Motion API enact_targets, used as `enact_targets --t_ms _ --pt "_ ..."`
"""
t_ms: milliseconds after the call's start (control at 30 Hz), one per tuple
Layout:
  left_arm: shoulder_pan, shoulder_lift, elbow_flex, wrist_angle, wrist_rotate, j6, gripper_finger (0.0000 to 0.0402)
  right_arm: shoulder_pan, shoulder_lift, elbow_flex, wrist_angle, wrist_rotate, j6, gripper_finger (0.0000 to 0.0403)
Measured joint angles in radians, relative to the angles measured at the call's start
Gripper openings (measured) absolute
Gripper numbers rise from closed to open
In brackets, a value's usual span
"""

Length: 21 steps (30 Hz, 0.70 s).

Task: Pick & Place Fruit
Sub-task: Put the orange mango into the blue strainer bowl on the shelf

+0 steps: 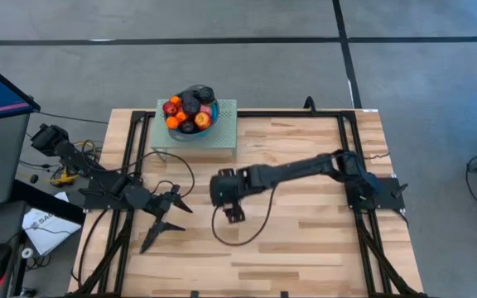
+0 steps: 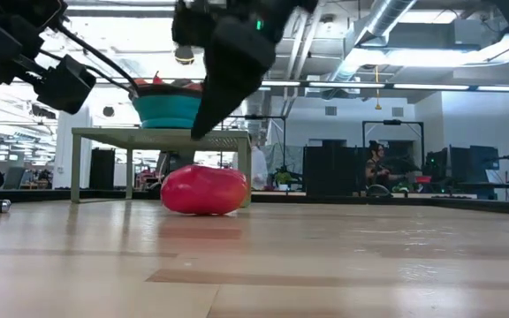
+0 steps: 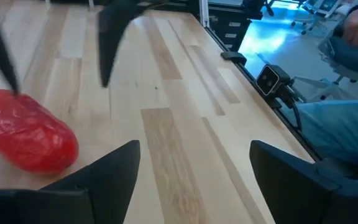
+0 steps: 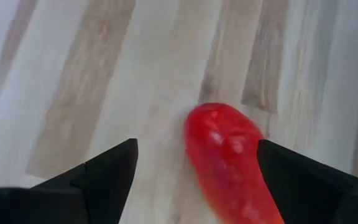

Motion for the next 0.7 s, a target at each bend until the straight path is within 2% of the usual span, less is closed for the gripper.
enact_targets --t_ms 67,300,467,700 --pt "0.0 0.0 0.0 0.001 0.0 -0.007 0.0297 -0.036 0.002 -0.022 0.027 -0.048 -0.062 0.0324" --pt "0.0 0.0 0.0 0.006 0.03 -0.077 0.0297 -0.1 0.022 -0.024 0.084 -0.068 -0.212 0.0324" --pt "0.0 0.0 0.0 0.007 0.057 -0.134 0.0297 -0.094 0.051 -0.024 0.067 -0.112 -0.254 0.0324" --pt "0.0 0.0 0.0 0.01 0.057 -0.139 0.0297 -0.079 0.097 -0.028 0.038 -0.117 -0.267 0.0324"
